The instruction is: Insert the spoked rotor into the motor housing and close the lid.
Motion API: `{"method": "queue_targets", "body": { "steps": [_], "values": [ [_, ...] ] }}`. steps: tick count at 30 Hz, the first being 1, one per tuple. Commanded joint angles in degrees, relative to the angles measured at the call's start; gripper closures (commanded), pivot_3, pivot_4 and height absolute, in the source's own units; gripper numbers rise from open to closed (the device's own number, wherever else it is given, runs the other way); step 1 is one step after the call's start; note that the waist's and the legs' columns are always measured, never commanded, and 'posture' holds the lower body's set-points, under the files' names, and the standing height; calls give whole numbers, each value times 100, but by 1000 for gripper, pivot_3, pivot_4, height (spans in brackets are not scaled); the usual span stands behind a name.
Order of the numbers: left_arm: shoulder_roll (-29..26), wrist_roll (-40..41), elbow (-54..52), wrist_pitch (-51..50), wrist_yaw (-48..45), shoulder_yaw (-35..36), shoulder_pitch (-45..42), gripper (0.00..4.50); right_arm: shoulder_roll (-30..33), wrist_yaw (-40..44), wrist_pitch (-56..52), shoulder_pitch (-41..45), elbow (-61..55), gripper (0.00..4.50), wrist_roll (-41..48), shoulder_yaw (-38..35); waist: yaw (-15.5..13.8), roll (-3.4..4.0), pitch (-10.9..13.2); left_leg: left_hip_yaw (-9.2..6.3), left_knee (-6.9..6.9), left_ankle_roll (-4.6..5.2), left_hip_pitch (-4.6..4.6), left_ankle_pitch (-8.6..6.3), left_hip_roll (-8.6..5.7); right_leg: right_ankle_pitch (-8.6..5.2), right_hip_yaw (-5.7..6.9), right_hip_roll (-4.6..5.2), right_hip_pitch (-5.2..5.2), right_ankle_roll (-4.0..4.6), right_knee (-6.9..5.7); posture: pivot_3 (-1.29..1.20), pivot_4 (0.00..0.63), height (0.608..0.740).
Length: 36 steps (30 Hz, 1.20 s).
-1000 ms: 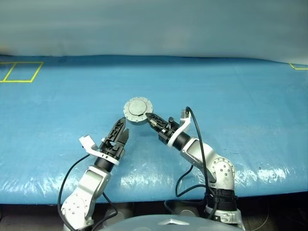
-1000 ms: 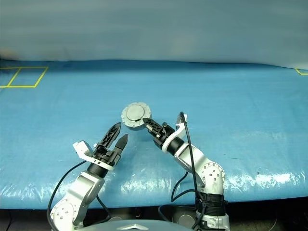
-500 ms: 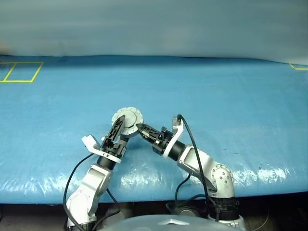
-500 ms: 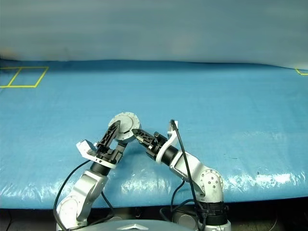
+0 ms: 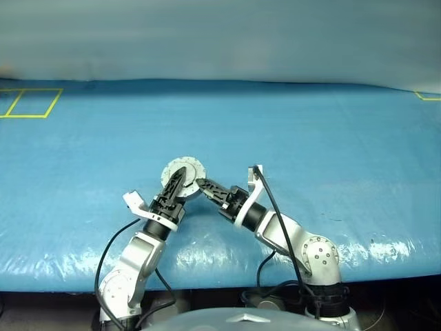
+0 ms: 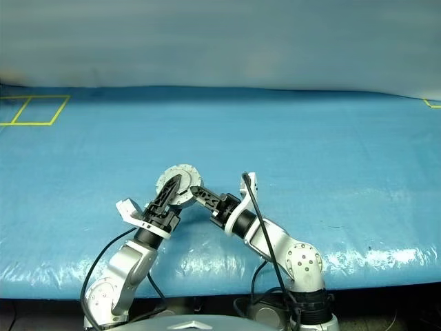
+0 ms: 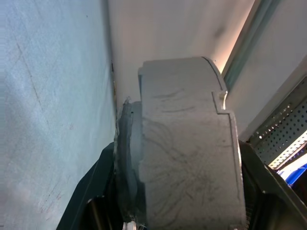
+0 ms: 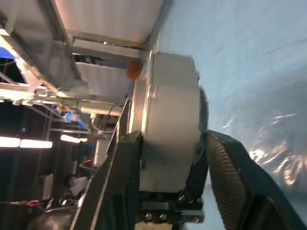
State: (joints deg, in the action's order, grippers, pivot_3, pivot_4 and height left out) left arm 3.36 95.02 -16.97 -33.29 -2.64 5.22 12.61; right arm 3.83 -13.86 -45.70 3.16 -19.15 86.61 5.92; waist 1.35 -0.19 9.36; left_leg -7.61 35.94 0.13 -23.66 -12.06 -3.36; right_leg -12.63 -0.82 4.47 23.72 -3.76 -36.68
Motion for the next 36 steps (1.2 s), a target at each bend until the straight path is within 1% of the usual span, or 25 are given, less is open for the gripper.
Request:
{"method": "queue_targets", "body": {
  "steps": [1, 2, 5, 9, 12, 16, 18, 19, 23, 27, 31, 34, 36],
  "values": [
    [158, -99, -578, 137, 89, -69, -77, 2054, 699, 554, 247, 115, -443, 1334, -1626, 281, -13, 0, 0, 2, 2, 0, -1, 0, -1, 0, 1, 0, 0, -1, 1, 0, 150, 740],
    [109, -153, -538, 183, 140, -13, -147, 2054, 963, 781, 334, 138, -569, 1003, -2175, 453, -18, 0, 0, 6, 5, 0, -1, 0, -3, 0, 1, 0, 0, -4, 1, 0, 150, 740],
    [-36, -380, -328, 337, 220, 213, -437, 2054, 1394, 1416, 765, 88, -832, 19, -3229, 792, -40, -4, -2, 14, 7, -1, 1, 1, -6, -7, 5, -3, -5, -20, 1, 0, 150, 740],
    [-346, -628, 254, 355, 319, 557, -1090, 2054, 1677, 2228, 1433, -75, -1071, 0, -4316, 1108, -66, -3, -2, 11, 6, -11, 4, 7, -5, -5, 8, -19, -3, -7, -10, 0, 150, 740],
    [-585, -895, 1047, 402, 465, 840, -1841, 2054, 1736, 2761, 1863, -279, -1192, 0, -4748, 1178, -72, -8, -3, 11, 8, -13, 11, 9, -5, -1, 6, -18, -13, -11, -8, 0, 150, 740],
    [-856, -1331, 2099, 378, 259, 1073, -2743, 2054, 1902, 3317, 2318, -589, -1124, 0, -5353, 1316, -78, -24, 3, 9, 18, -11, 7, 10, -18, 12, 5, -18, -16, -33, -2, 0, 150, 740],
    [-978, -1678, 2604, 398, 94, 1120, -3195, 2054, 1944, 3388, 2831, -740, -992, 0, -6007, 1399, -76, -37, 10, 5, 18, -12, 5, 11, -22, 27, 5, -20, -14, -57, -2, 0, 150, 740],
    [-1027, -1894, 2872, 479, -24, 1145, -3447, 2054, 1966, 3449, 2971, -808, -945, 0, -6197, 1417, -76, -41, 13, 4, 18, -13, 5, 11, -23, 28, 6, -21, -13, -58, -3, 0, 150, 740],
    [-1122, -2478, 3943, 654, -366, 1350, -4349, 2054, 1934, 3581, 3387, -1000, -722, 0, -6722, 1412, -84, -58, 23, 4, 18, -18, 5, 14, -26, 31, 5, -21, -13, -61, -3, 0, 150, 740],
    [-1204, -3114, 5165, 955, -598, 1576, -5188, 2054, 1777, 3535, 3657, -1098, -549, 0, -7153, 1398, -56, -65, 27, 6, 17, -20, 5, 16, -25, 33, 5, -21, -11, -61, -5, 0, 150, 740],
    [-1257, -3563, 6176, 1281, -751, 1855, -5760, 2054, 1662, 3509, 3761, -1147, -457, 0, -7481, 1404, -32, -70, 30, 8, 14, -21, 6, 16, -24, 35, 3, -22, -6, -59, -6, 0, 150, 740],
    [-1283, -3790, 6681, 1418, -851, 2067, -5982, 2054, 1558, 3511, 3758, -1185, -442, 0, -7612, 1399, -29, -77, 34, 5, 13, -23, 5, 17, -24, 37, 4, -22, -4, -57, -6, 0, 150, 740],
    [-1299, -3941, 6928, 1469, -903, 2170, -6062, 2054, 1492, 3515, 3744, -1207, -436, 0, -7675, 1402, -31, -82, 37, 5, 13, -23, 4, 17, -25, 47, 4, -22, -3, -41, -6, 0, 150, 740]
  ]
}}
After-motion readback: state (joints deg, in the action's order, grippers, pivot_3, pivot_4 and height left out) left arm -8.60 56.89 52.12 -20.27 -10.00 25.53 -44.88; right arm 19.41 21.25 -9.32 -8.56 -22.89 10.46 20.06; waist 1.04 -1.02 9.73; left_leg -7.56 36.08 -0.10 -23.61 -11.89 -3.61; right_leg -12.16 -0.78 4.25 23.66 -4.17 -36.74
